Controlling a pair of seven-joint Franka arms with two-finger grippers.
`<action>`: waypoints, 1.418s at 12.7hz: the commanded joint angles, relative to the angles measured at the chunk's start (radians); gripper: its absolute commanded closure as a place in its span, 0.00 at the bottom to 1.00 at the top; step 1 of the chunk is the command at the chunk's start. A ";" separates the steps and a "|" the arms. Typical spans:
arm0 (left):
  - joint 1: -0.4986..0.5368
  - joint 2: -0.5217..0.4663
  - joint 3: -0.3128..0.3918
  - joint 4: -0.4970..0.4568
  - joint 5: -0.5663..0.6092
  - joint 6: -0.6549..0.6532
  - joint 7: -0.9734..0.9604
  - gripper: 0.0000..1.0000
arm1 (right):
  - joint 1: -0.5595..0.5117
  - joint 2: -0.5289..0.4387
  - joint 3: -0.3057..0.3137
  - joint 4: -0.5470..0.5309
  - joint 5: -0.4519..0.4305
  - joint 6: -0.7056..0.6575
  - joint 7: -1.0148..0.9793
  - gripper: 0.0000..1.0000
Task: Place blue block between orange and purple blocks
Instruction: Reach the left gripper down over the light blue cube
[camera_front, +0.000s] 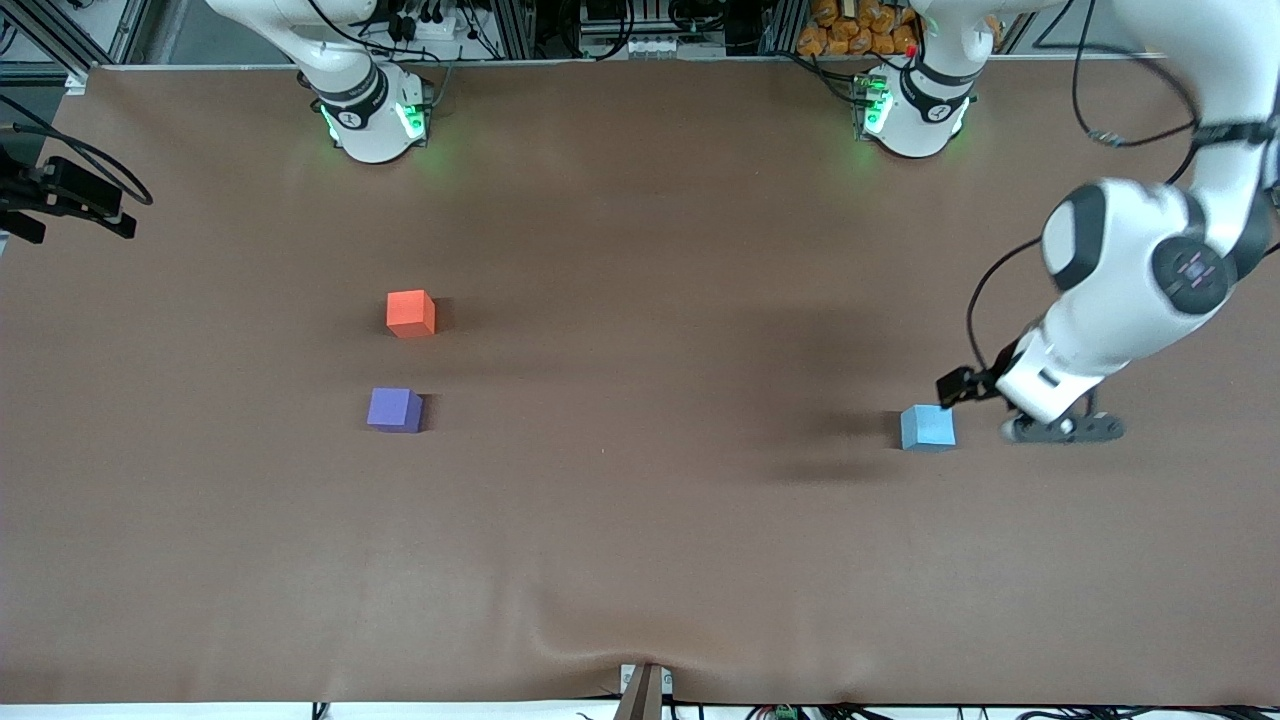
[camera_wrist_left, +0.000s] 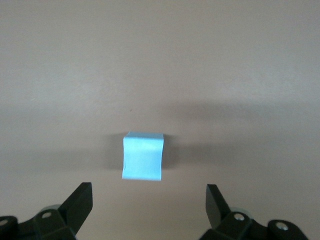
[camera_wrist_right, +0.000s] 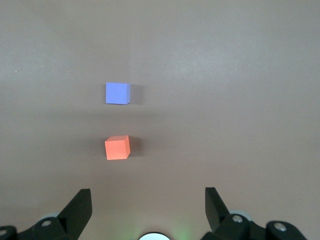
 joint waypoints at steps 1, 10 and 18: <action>0.013 0.099 0.000 0.017 0.008 0.085 0.065 0.00 | -0.006 -0.020 0.007 -0.011 -0.012 -0.005 -0.011 0.00; 0.030 0.252 -0.002 0.014 0.008 0.202 0.113 0.00 | -0.006 -0.019 0.007 -0.011 -0.012 -0.005 -0.011 0.00; -0.050 0.218 -0.023 -0.004 0.008 0.160 0.095 1.00 | -0.003 -0.017 0.008 -0.009 -0.011 -0.005 -0.011 0.00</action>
